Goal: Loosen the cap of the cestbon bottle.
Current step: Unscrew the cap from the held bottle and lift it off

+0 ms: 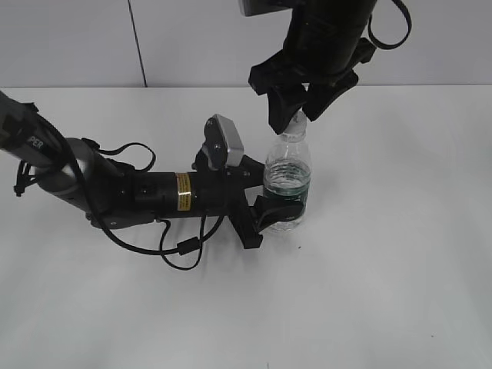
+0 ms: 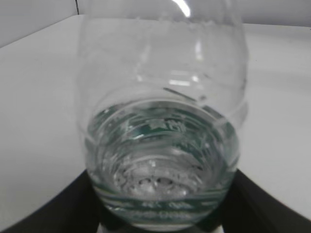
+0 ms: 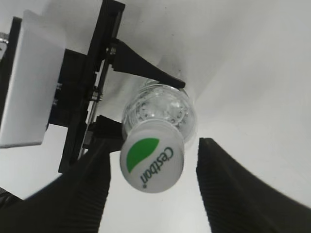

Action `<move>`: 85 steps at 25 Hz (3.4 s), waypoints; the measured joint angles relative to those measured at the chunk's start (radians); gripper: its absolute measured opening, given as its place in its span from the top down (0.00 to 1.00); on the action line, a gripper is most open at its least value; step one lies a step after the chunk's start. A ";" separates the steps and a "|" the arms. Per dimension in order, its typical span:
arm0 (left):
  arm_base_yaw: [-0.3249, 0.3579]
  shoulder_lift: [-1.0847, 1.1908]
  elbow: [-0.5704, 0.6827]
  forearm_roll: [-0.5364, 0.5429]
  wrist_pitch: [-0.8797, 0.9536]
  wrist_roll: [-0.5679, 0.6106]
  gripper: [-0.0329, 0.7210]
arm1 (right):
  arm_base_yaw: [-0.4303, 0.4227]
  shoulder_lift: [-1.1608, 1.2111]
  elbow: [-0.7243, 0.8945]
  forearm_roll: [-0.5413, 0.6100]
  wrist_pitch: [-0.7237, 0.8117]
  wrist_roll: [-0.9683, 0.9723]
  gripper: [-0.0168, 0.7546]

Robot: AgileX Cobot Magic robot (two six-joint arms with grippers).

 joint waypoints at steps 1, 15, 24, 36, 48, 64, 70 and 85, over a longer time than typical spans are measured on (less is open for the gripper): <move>0.000 0.000 0.000 0.000 0.000 0.000 0.40 | 0.000 0.000 0.000 -0.001 0.000 0.000 0.42; 0.000 0.000 0.000 0.000 0.000 0.000 0.40 | 0.000 0.016 0.000 -0.005 0.000 0.000 0.46; 0.000 0.000 0.000 -0.001 0.002 0.000 0.40 | 0.001 0.016 0.000 -0.002 0.000 -0.124 0.59; 0.000 0.000 0.000 -0.001 0.003 0.001 0.40 | 0.001 0.016 -0.002 -0.006 0.000 -1.248 0.59; 0.000 0.000 0.000 -0.001 0.003 0.001 0.40 | 0.001 0.015 -0.002 -0.006 0.001 -1.675 0.59; 0.002 0.000 0.000 -0.001 0.001 0.003 0.40 | 0.000 0.000 -0.002 0.079 -0.002 -2.274 0.59; 0.002 0.000 0.000 -0.009 0.003 -0.002 0.40 | 0.000 -0.012 -0.002 0.107 0.003 -2.344 0.59; 0.002 0.000 -0.001 -0.009 0.005 -0.002 0.40 | 0.002 -0.060 -0.002 0.206 0.001 -1.080 0.59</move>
